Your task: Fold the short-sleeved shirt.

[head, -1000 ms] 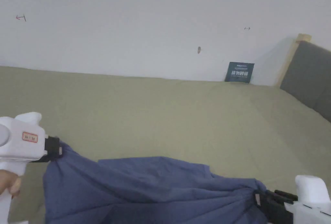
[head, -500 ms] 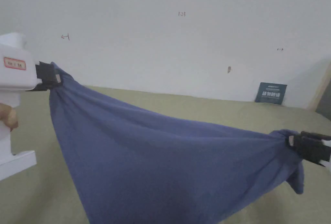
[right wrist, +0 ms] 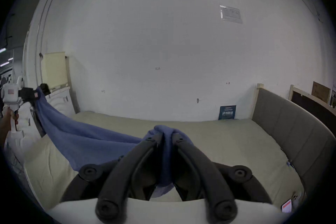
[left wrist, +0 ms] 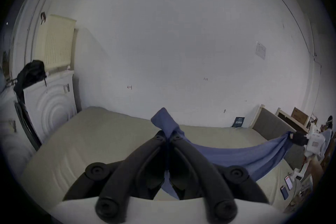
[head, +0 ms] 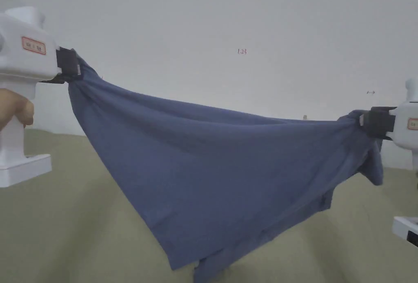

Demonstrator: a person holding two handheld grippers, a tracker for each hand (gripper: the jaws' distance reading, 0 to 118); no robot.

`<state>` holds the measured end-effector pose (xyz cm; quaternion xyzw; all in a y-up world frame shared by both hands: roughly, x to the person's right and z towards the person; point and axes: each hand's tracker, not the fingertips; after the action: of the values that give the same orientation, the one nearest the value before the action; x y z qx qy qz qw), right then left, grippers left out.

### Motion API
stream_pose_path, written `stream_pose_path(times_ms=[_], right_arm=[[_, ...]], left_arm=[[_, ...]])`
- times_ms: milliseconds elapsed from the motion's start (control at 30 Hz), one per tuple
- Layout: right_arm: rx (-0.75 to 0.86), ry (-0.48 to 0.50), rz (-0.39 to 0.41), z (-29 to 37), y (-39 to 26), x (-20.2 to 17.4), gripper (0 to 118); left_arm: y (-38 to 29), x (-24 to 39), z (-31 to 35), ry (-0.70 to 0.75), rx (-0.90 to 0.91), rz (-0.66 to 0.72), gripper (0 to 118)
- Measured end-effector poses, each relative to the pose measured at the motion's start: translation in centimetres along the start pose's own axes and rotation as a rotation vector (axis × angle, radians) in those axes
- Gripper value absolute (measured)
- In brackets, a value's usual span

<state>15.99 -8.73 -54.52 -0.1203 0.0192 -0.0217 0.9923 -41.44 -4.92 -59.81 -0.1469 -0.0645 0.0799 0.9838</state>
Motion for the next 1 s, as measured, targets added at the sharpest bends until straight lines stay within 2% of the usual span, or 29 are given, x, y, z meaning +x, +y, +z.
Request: stream_pose_path(times_ms=[133, 367, 700, 767, 1000], right_arm=[[0.041, -0.045, -0.026, -2.0, 1.0, 0.0, 13], [0.056, -0.071, 0.002, -4.1, 0.4, 0.0, 13], [-0.047, -0.067, -0.046, -2.3, -7.3, 1.8, 13], [-0.065, -0.064, -0.068, -1.1, -9.1, 2.3, 13], [-0.154, -0.073, -0.066, 4.8, -15.2, 3.2, 12]], left_arm=[[1.0, 0.8, -1.1, 0.028, 0.001, -0.018, 3], [0.3, 2.0, -1.9, 0.020, 0.022, -0.054, 3], [-8.9, -0.4, -1.8, -0.040, -0.077, 0.052, 3], [-10.9, -1.1, -1.1, -0.040, -0.105, 0.074, 3], [-18.0, -2.6, 3.6, -0.049, -0.185, 0.151, 3]])
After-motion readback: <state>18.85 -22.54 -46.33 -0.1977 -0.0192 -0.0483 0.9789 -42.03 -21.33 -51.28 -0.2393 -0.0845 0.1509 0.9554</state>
